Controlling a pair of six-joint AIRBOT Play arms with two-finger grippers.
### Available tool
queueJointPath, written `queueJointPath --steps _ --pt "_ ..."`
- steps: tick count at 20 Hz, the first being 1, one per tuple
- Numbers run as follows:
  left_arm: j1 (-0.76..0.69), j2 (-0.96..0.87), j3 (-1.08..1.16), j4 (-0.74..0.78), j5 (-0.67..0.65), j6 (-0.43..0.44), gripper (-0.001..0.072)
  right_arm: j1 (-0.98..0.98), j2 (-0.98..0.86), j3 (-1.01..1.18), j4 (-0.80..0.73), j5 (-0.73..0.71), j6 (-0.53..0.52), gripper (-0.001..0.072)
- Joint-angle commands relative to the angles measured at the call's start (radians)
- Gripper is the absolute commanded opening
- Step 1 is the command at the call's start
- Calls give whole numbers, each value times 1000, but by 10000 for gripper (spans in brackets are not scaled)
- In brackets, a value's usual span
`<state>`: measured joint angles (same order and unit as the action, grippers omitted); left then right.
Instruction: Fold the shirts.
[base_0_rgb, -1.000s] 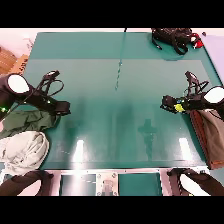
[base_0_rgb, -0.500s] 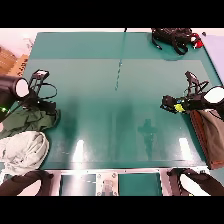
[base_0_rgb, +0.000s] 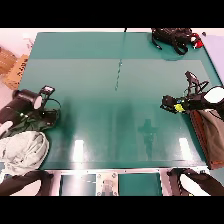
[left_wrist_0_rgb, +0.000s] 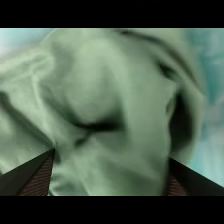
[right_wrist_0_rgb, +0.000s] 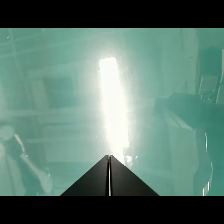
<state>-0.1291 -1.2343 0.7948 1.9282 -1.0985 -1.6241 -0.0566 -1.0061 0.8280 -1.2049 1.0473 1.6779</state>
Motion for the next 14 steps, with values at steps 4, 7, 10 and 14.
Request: queueJointPath --steps 4,7,10,14 --pt "0 -80 23 77 -35 -37 26 1 0 -1 0 0 0 18" --pt "0 -63 206 14 -153 51 24 1 0 -1 0 0 0 18" --pt "-1 -15 481 -209 -207 134 24 1 0 -1 0 -4 0 18" --pt "-1 0 790 -655 -220 219 24 1 0 -1 0 -27 0 18"
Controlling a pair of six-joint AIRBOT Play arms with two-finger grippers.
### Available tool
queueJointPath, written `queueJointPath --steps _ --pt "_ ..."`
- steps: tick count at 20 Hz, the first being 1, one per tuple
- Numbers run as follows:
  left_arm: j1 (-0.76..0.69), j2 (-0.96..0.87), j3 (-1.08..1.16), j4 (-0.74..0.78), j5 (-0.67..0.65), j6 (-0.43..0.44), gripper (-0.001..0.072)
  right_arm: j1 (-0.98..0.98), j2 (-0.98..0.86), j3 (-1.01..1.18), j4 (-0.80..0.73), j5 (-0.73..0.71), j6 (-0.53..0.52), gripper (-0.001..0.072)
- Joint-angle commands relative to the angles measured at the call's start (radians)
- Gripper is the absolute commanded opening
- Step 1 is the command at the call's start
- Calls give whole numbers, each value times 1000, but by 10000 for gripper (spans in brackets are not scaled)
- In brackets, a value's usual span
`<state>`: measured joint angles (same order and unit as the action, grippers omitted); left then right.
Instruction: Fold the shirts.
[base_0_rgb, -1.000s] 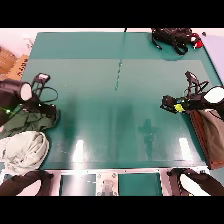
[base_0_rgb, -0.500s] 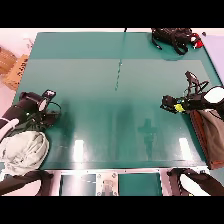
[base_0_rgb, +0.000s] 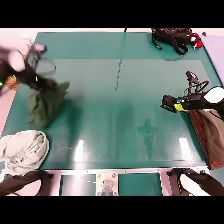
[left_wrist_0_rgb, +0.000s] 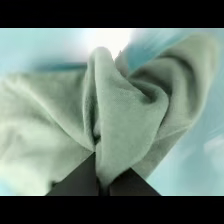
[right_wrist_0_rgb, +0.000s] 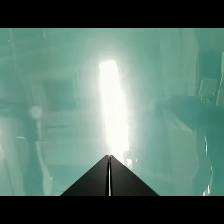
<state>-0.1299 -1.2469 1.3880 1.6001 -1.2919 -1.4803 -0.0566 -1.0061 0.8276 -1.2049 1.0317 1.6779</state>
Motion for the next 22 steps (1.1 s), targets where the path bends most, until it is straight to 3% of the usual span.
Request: queueJointPath --steps 1,3,9,10,11,12,13,14,15,16,20,22 --pt "0 13 231 -433 -22 89 24 1 0 0 1 -11 0 17" --pt "-5 8 245 -606 9 126 24 1 0 0 1 -11 1 17" --pt "-281 -178 239 -620 67 155 26 0 0 0 1 -11 1 29" --pt "-324 -235 239 -621 71 154 27 -2 0 0 1 -11 0 124" --pt "-358 -289 239 -621 62 154 124 -5 0 0 1 -10 0 245" --pt "-376 -330 240 -620 43 150 503 -16 0 2 1 -10 0 297" --pt "-378 -358 240 -620 12 128 678 -32 0 7 2 -4 0 298" --pt "-365 -369 240 -613 -26 123 682 -55 -1 20 2 16 0 328" --pt "-335 -366 244 -602 -64 124 682 -84 -1 38 1 40 -8 412" --pt "-296 -363 259 -602 -107 123 682 -114 -1 53 2 50 -37 433" --pt "-111 -342 264 -601 -259 79 684 -183 -65 74 18 49 -95 433" --pt "-65 -341 206 -602 -313 64 683 -184 -162 76 99 49 -151 432"
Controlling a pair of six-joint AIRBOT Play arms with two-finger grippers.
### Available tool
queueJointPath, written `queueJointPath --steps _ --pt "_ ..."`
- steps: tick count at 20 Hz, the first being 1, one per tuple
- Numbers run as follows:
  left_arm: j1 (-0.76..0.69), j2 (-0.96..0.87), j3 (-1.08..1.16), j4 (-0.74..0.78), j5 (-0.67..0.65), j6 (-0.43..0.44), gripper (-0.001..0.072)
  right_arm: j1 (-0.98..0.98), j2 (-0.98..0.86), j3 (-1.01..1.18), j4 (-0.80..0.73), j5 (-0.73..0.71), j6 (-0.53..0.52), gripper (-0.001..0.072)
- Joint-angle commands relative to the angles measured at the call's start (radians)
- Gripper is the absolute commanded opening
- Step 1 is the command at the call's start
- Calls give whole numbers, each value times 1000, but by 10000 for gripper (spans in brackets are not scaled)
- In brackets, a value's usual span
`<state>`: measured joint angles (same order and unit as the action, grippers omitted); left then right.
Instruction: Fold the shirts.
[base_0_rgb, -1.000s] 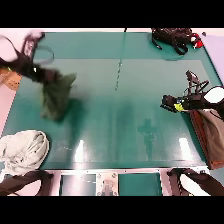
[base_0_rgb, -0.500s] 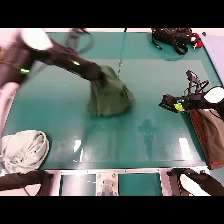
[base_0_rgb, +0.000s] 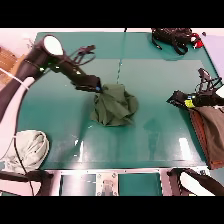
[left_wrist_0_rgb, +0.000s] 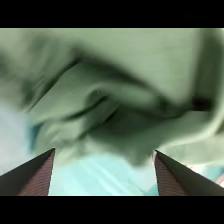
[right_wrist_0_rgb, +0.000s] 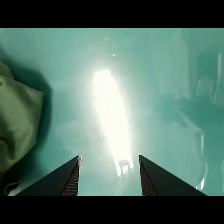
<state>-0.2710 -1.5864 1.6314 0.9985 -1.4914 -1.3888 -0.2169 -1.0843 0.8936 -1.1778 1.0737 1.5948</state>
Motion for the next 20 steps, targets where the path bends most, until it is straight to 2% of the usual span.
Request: queueJointPath --steps 1,4,5,6,7,10,13,15,16,17,18,19,20 --pt "78 5 -96 0 -115 -28 683 -21 -135 12 135 7 -104 433" --pt "75 33 -307 -15 -80 -15 684 7 -288 17 339 -11 -236 433" --pt "75 38 -372 -14 -63 -11 683 24 -331 23 389 -16 -265 451" --pt "75 42 -422 -20 -46 -6 684 46 -375 35 433 -20 -299 503" --pt "75 43 -467 -58 -14 2 684 72 -420 55 470 -25 -324 511" --pt "74 43 -577 -261 152 88 684 154 -534 146 495 -31 -324 510" --pt "35 43 -673 -293 369 96 684 215 -616 237 498 -31 -323 508" --pt "-8 43 -711 -303 458 97 682 241 -653 277 499 -30 -320 487" --pt "-24 42 -716 -300 497 96 681 253 -666 288 499 -31 -319 453" --pt "-35 41 -715 -301 539 93 679 259 -673 294 501 -31 -315 331" --pt "-35 41 -715 -319 570 75 526 264 -676 295 501 -30 -317 142" --pt "-28 41 -715 -336 583 73 177 263 -675 296 501 -27 -317 17" --pt "-18 42 -706 -342 568 82 31 254 -674 298 499 -24 -318 17"
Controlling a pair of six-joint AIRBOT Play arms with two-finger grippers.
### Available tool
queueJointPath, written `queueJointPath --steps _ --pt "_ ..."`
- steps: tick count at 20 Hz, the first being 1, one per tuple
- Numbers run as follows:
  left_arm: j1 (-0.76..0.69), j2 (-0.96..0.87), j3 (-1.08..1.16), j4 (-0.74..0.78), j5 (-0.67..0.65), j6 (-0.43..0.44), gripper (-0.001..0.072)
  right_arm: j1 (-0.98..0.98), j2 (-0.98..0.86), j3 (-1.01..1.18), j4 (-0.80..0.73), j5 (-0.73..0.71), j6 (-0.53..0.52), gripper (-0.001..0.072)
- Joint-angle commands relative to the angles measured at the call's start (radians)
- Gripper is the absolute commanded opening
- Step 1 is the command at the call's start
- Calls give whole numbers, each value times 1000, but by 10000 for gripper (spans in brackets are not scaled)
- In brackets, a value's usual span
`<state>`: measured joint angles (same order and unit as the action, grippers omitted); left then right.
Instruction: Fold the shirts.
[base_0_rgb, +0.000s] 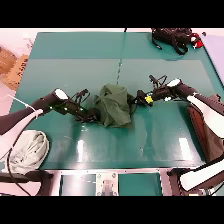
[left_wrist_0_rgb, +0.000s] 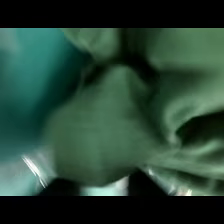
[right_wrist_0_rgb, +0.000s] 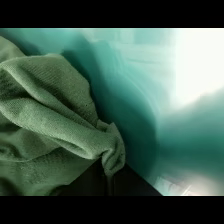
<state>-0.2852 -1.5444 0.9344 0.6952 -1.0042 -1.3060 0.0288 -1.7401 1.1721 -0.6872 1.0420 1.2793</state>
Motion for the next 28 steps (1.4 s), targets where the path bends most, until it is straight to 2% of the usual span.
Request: queueJointPath --steps 1,4,7,9,12,16,19,22,25,28 --pt "11 2 5 -37 42 10 26 -7 -14 24 0 14 -7 15" --pt "82 34 64 31 -79 23 25 -91 58 27 -18 17 -9 15" --pt "175 121 138 130 -139 -2 25 -208 195 29 -38 30 -9 15" --pt "225 178 213 132 -169 -2 25 -279 299 43 -38 64 -21 15" --pt "252 245 385 129 -239 -2 25 -344 457 100 -38 131 -62 16" --pt "252 305 682 129 -349 -2 25 -369 677 219 -56 148 -61 16" --pt "252 341 889 130 -414 -21 25 -369 822 318 -149 145 -48 16" --pt "252 355 1030 168 -447 -32 25 -369 913 351 -275 148 21 17" --pt "252 354 1032 245 -459 -55 25 -369 930 322 -357 209 53 17" --pt "252 353 905 256 -466 -46 25 -367 928 148 -342 208 53 17"
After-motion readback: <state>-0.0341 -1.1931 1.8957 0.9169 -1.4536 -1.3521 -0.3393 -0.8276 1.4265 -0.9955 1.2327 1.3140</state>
